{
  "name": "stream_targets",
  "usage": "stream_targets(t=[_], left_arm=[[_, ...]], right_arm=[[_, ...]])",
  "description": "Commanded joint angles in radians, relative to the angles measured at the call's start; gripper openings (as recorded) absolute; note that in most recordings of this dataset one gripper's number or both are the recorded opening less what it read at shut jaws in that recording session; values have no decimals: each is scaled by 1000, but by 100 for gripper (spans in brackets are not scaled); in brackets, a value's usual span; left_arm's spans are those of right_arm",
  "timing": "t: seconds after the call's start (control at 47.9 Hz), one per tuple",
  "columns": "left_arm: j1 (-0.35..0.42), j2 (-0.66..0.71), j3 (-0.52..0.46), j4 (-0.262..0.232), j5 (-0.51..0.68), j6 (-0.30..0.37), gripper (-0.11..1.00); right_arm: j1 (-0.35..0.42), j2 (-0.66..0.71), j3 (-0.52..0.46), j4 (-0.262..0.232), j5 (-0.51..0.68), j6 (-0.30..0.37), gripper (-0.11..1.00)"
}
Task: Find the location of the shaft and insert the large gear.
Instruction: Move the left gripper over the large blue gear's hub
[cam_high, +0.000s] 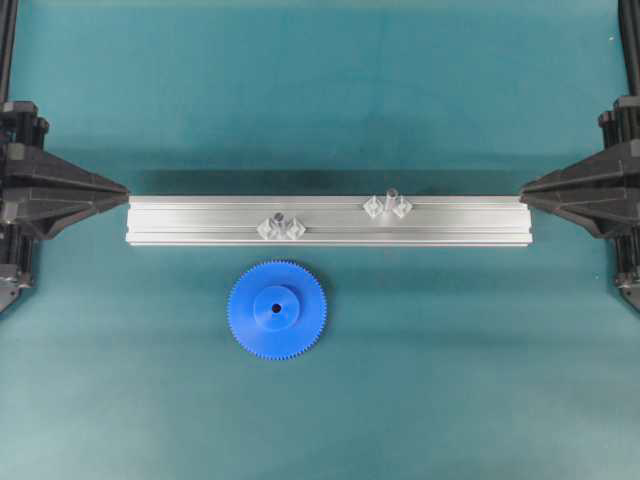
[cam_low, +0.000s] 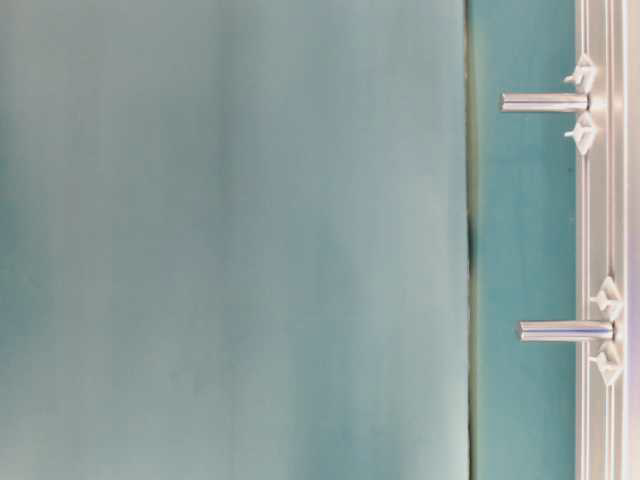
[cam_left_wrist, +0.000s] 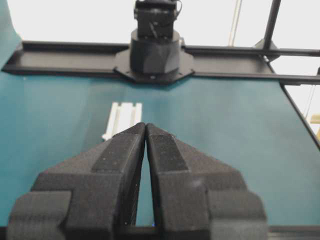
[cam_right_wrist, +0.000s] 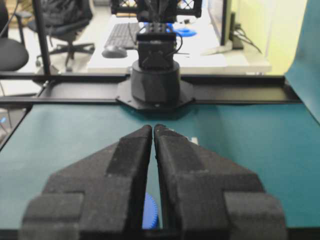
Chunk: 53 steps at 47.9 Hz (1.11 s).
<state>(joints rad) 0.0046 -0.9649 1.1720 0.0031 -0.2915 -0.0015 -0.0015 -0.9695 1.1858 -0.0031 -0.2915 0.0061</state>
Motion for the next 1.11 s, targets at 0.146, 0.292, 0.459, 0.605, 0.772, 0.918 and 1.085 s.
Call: stream_targets(t=[0.146,0.292,0.459,0.605,0.772,0.918,1.085], left_arm=[[-57,187,-83,12,38,-54,1],[-71,345,-186,12,121,-54,0],[-101,499,-262,12,250,-63,0],[-129,606,-333,14,299,-75,0],[-133,707,-407,14,351,-78,0],[-137,776,-459,12,440,-78,0],[-138,841,-525,12,518,-77,0]], right_arm=[[5,5,-31,44,106,49,5],[5,8,-91,43,296,66,3],[0,38,-144,43,485,67,3],[-2,92,-170,41,580,67,3],[-3,163,-190,31,597,67,3],[-9,196,-190,29,598,67,3],[-15,192,-189,29,601,67,3]])
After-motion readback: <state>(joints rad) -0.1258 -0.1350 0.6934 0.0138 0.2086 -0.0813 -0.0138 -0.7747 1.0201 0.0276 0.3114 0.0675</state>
